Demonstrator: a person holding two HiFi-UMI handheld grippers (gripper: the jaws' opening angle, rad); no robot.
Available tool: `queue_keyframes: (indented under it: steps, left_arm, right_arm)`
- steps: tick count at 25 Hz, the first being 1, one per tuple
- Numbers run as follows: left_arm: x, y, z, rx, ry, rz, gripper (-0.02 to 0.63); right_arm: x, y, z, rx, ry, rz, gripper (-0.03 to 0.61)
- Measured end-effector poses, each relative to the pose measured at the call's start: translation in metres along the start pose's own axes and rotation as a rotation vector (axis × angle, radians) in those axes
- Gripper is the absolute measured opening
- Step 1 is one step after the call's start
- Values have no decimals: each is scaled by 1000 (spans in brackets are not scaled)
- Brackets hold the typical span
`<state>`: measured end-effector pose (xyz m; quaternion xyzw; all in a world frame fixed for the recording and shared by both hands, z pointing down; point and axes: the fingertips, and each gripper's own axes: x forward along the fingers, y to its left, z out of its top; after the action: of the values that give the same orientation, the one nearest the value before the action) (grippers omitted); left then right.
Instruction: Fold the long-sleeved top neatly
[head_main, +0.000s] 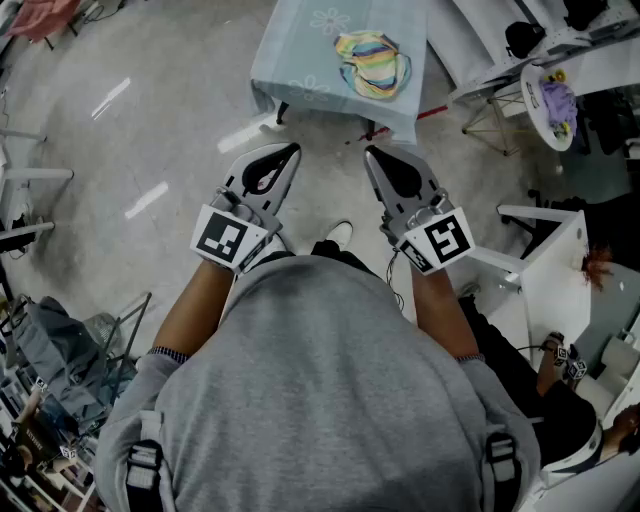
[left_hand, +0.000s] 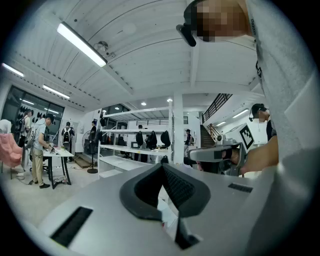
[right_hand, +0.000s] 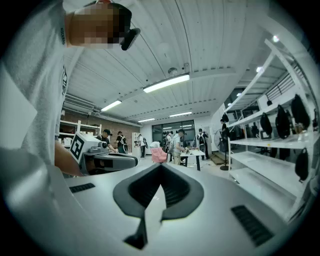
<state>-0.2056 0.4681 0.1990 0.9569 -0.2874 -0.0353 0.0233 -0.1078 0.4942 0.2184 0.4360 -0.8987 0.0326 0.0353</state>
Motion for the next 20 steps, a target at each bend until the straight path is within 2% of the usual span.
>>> queue_keyframes:
  steps: [4, 8, 13, 17, 20]
  left_arm:
    - [-24, 0, 1, -10, -2, 2, 15]
    - [-34, -3, -3, -16, 42, 3, 17]
    - [-40, -12, 2, -8, -6, -26, 17]
    - [-48, -15, 1, -13, 27, -15, 17]
    - [-46, -16, 4, -5, 2, -18, 17]
  right_arm:
    - [2, 24, -5, 3, 11, -8, 8]
    - [-5, 36, -9, 17, 13, -44, 8]
    - [-17, 41, -11, 37, -2, -117, 9]
    - [-24, 45, -11, 27, 1, -142, 9]
    - [-28, 43, -12, 24, 3, -156, 9]
